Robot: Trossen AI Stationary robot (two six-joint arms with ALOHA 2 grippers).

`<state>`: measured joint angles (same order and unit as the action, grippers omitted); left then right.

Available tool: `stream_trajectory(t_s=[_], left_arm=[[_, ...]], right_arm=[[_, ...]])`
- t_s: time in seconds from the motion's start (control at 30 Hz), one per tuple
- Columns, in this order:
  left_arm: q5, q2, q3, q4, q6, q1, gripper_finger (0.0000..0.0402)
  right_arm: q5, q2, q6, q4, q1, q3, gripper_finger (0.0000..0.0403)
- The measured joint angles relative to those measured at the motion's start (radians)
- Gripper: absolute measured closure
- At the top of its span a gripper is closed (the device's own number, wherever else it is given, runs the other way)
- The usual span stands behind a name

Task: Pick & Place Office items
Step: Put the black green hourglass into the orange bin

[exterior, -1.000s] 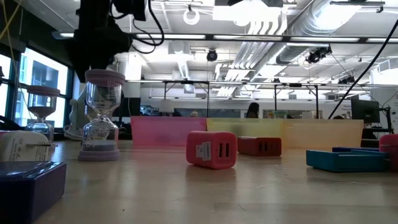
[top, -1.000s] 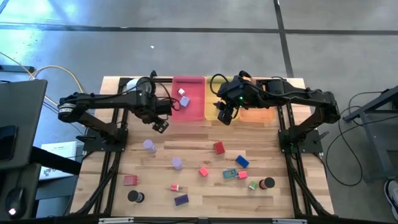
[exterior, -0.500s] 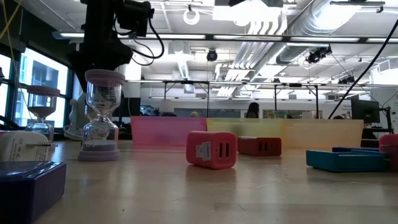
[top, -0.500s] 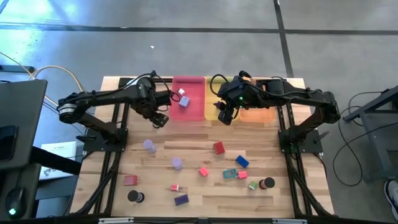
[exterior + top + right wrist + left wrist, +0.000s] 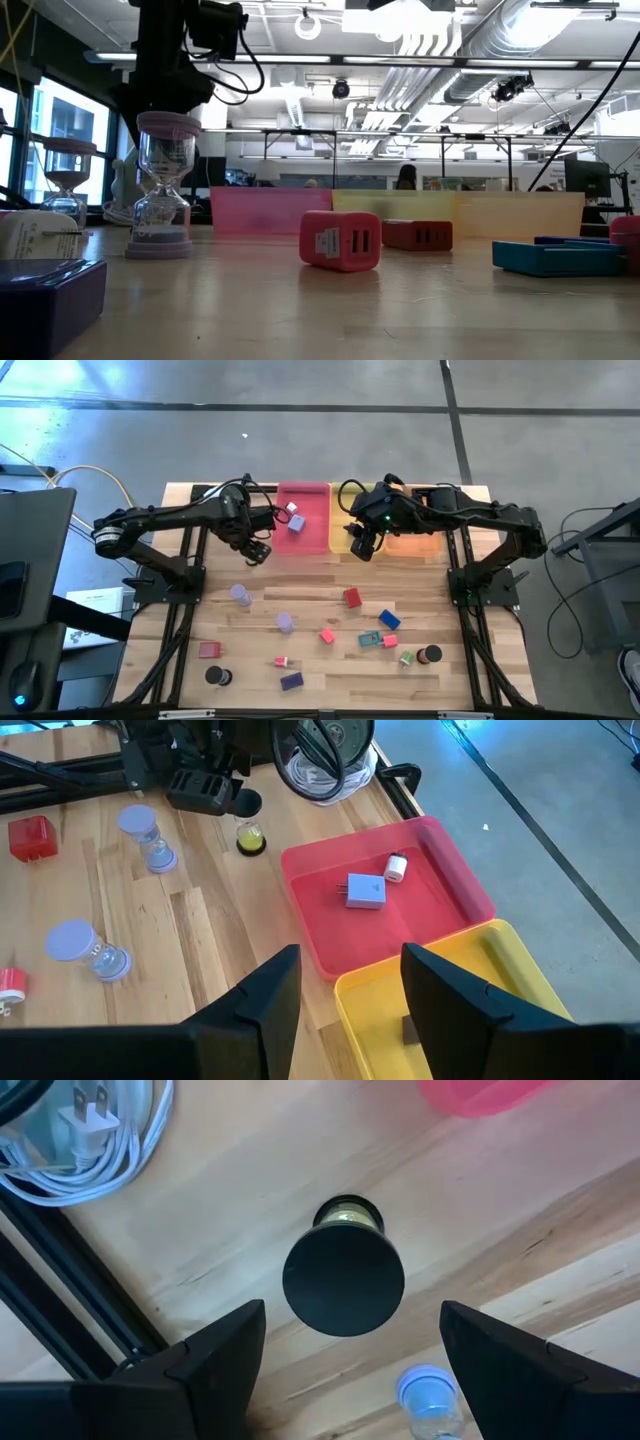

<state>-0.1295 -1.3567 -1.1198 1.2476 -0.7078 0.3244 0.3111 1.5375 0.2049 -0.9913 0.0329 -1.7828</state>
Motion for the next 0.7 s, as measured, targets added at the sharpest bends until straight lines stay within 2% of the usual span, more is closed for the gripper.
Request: stream_trajectory(t_s=[0.7], left_arm=[[0.002,-0.119,0.000,-0.017,0.044,0.008,0.0109]], right_arm=[[0.000,0.000,-0.013,0.000,0.000,0.000,0.0241]])
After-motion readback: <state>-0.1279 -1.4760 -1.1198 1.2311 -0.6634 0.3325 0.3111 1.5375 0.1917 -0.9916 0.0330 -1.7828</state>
